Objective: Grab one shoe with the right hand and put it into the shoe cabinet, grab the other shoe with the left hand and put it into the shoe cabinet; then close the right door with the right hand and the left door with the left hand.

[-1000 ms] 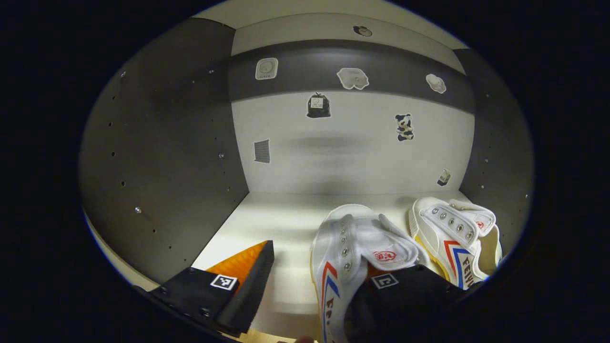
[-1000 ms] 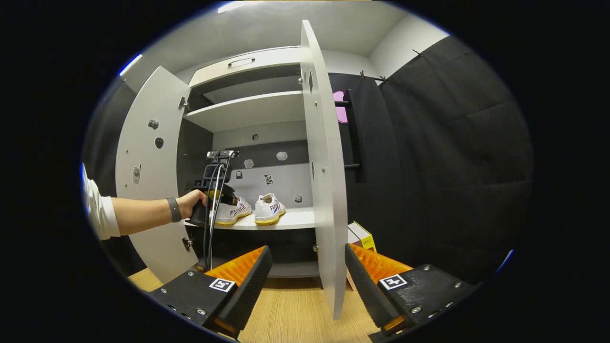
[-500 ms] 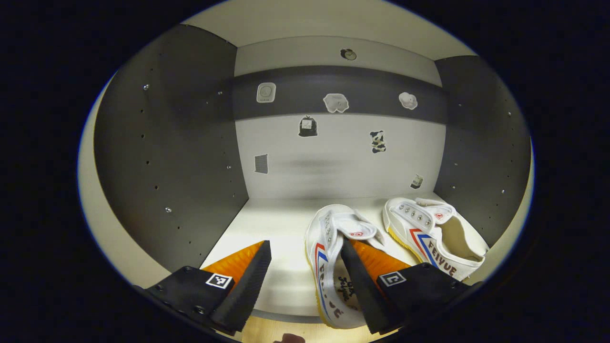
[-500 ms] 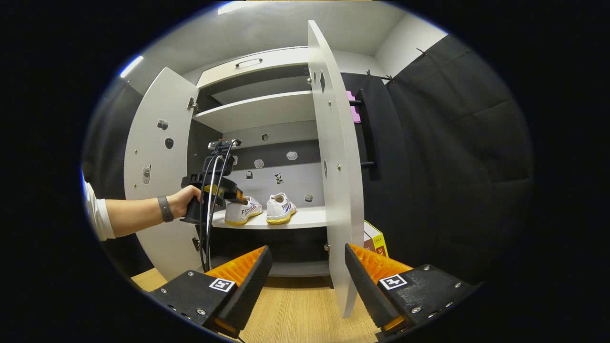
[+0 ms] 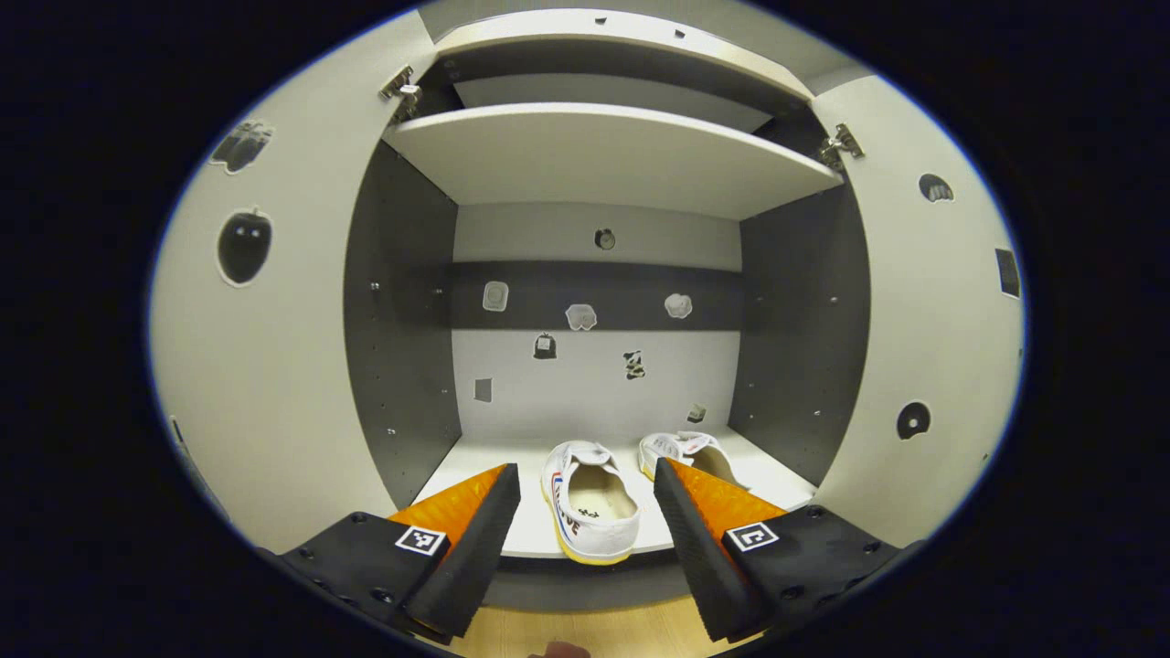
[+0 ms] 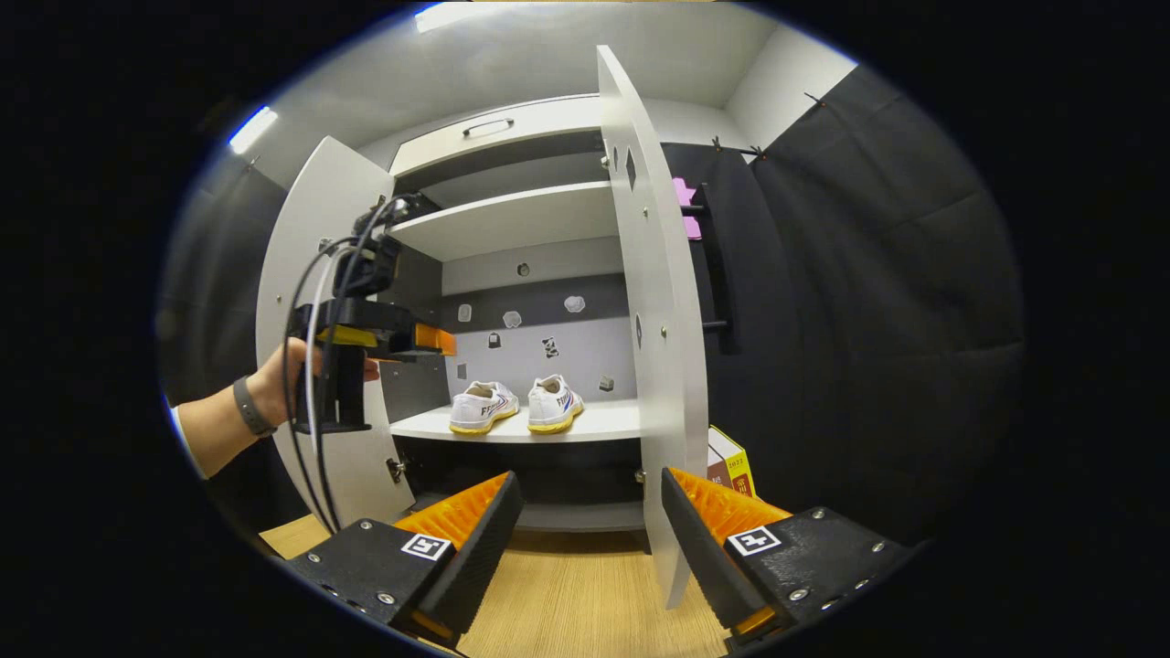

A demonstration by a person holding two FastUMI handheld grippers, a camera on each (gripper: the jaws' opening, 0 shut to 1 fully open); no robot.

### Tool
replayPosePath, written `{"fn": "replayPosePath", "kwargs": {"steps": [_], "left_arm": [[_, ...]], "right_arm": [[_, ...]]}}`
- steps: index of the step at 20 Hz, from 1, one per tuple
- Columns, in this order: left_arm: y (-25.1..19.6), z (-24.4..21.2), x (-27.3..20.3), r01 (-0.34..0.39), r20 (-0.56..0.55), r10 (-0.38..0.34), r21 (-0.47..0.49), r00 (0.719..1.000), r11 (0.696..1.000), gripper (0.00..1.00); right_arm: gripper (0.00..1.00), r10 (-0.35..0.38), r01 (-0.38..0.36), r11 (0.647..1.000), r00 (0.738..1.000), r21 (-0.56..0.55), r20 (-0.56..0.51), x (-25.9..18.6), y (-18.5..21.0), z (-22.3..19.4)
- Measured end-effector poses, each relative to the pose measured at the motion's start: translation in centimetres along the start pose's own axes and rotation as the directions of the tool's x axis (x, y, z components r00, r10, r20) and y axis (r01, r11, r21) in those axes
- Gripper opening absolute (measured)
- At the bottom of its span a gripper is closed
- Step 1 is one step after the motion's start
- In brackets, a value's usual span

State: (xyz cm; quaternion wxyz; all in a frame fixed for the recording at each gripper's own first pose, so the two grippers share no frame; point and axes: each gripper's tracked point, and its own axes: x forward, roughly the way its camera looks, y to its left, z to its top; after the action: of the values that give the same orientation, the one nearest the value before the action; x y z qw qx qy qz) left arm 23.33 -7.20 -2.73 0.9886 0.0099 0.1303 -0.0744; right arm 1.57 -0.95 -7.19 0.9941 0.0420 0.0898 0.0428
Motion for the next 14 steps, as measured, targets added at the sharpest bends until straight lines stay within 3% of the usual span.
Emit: {"fn": "replayPosePath", "kwargs": {"steps": [6, 11, 14], "left_arm": [[0.1, 0.9, -8.4, -0.01, 0.132, 0.005, 0.04, 0.991, 0.999, 0.95], [0.5, -3.2, -14.4, -0.044, 0.129, 0.045, -0.01, 0.991, 0.999, 0.95], [1.8, -6.4, -17.4, -0.102, 0.141, 0.105, -0.026, 0.984, 0.994, 0.95]], "right_arm": [[0.94, 0.022, -0.022, 1.0, 0.999, -0.005, 0.029, -0.3, 0.5, 1.0], [0.94, 0.023, -0.023, 1.0, 0.999, -0.011, 0.04, -0.1, 0.8, 0.9], [0.94, 0.021, -0.021, 1.0, 0.999, -0.018, 0.042, -0.3, 0.9, 0.4]]}}
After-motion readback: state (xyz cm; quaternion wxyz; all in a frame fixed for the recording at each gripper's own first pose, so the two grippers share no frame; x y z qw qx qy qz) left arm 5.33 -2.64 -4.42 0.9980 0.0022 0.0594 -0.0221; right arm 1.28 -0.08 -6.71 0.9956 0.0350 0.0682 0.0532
